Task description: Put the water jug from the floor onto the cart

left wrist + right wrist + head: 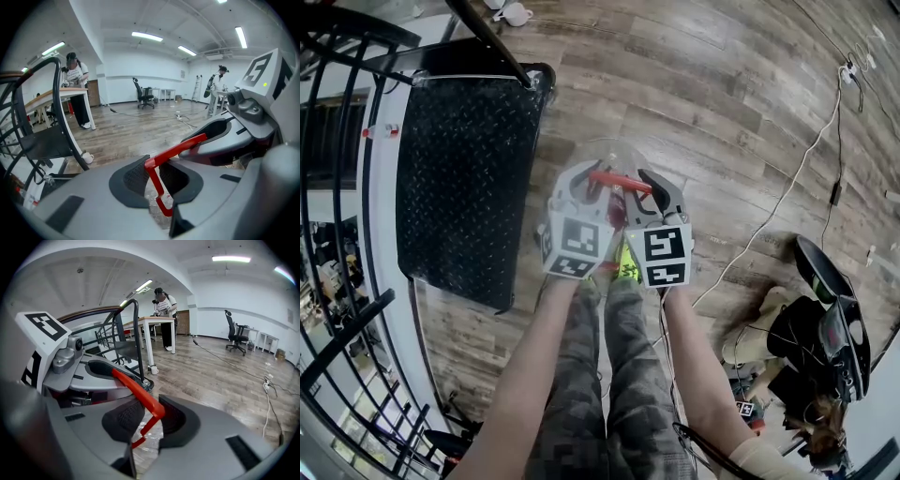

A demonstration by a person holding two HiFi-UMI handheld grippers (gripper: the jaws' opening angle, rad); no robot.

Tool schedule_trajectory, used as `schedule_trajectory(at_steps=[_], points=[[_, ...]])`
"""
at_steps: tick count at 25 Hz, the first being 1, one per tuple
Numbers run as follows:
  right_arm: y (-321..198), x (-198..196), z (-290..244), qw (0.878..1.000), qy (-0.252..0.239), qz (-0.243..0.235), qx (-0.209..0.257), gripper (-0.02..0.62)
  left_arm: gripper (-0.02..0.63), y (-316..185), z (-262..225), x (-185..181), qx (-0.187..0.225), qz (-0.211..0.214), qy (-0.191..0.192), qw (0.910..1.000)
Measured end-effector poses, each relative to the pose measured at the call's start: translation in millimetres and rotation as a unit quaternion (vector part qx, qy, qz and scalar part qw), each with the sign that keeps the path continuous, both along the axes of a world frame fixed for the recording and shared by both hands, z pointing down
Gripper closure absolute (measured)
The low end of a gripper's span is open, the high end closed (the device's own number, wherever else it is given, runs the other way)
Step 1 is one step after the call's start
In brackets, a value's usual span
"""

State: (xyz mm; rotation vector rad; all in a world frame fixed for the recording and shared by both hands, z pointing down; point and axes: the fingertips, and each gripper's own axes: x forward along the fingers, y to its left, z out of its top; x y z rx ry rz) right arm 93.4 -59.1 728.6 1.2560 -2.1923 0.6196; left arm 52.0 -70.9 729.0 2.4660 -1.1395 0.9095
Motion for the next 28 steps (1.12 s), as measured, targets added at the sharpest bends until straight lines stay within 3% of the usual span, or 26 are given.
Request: schedule_trajectory(at_steps=[7, 15, 28], points=[[-5, -1, -25, 1.0, 0.007, -0.002, 0.021, 0.506, 0.541, -8, -32, 0, 0.031, 0.007, -0.007, 0.9995], [-21, 1, -93, 0.998, 0.013, 0.0, 0.056, 0.509, 0.541, -24, -99, 2, 0.065, 0.018, -0.012, 0.9976], [-22, -17, -195, 0.997, 0.014, -0.003, 0.072, 0.514, 0.544, -25, -200, -17, 0.076, 0.011, 0.002, 0.997]])
